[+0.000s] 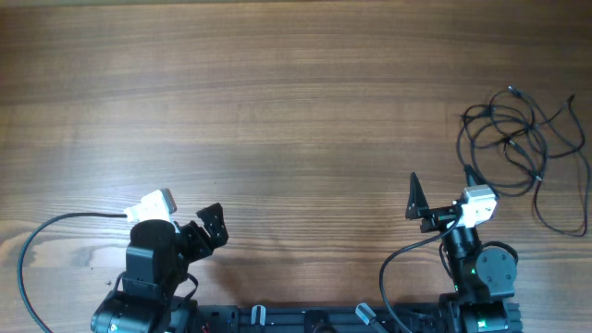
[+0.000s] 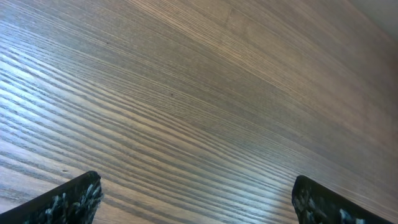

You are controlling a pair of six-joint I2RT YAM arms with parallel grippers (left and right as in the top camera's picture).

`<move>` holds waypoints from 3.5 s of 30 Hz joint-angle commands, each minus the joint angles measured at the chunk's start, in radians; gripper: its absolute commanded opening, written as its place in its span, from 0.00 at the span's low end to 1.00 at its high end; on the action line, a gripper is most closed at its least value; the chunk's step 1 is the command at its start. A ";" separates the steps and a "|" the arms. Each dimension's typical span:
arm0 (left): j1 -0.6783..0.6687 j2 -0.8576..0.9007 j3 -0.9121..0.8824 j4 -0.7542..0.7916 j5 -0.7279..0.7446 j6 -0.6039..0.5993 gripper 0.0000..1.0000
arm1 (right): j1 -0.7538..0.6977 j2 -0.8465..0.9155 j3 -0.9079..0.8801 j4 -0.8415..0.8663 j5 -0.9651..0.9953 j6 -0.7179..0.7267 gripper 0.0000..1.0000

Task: Untangle cables

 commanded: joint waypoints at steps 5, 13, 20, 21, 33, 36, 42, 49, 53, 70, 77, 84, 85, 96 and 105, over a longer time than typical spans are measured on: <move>0.002 -0.007 -0.010 0.003 0.001 -0.002 1.00 | -0.005 -0.012 -0.001 0.003 -0.018 -0.017 1.00; 0.002 -0.007 -0.010 0.003 0.001 -0.002 1.00 | -0.005 -0.012 -0.001 0.003 -0.018 -0.017 1.00; 0.002 -0.007 -0.010 0.003 0.001 -0.002 1.00 | -0.005 -0.012 -0.001 0.003 -0.018 -0.017 1.00; 0.002 -0.007 -0.010 0.003 0.001 -0.002 1.00 | -0.005 -0.012 -0.001 0.003 -0.018 -0.017 1.00; 0.168 -0.364 -0.247 0.301 -0.002 0.013 1.00 | -0.005 -0.012 -0.001 0.003 -0.018 -0.017 1.00; 0.169 -0.364 -0.295 0.489 0.002 0.067 1.00 | -0.005 -0.012 -0.001 0.003 -0.018 -0.017 1.00; 0.169 -0.364 -0.368 0.780 0.029 0.228 1.00 | -0.005 -0.012 -0.001 0.003 -0.018 -0.017 1.00; 0.168 -0.364 -0.476 0.982 0.202 0.585 1.00 | -0.005 -0.012 -0.001 0.003 -0.018 -0.017 1.00; 0.169 -0.364 -0.476 0.803 0.217 0.694 1.00 | -0.005 -0.012 -0.001 0.003 -0.018 -0.017 1.00; 0.140 -0.364 -0.475 0.802 0.286 0.715 1.00 | -0.005 -0.012 -0.001 0.003 -0.018 -0.017 1.00; 0.140 -0.364 -0.475 0.803 0.285 0.709 1.00 | -0.005 -0.012 -0.001 0.003 -0.018 -0.017 1.00; 0.140 -0.364 -0.475 0.804 0.285 0.709 1.00 | -0.005 -0.012 -0.001 0.003 -0.018 -0.017 1.00; 0.140 -0.364 -0.475 0.804 0.285 0.709 1.00 | -0.005 -0.012 -0.001 0.003 -0.018 -0.017 1.00; 0.140 -0.364 -0.475 0.804 0.285 0.709 1.00 | -0.005 -0.012 -0.001 0.003 -0.018 -0.017 1.00; 0.140 -0.364 -0.475 0.804 0.285 0.709 1.00 | -0.005 -0.012 -0.001 0.003 -0.018 -0.017 1.00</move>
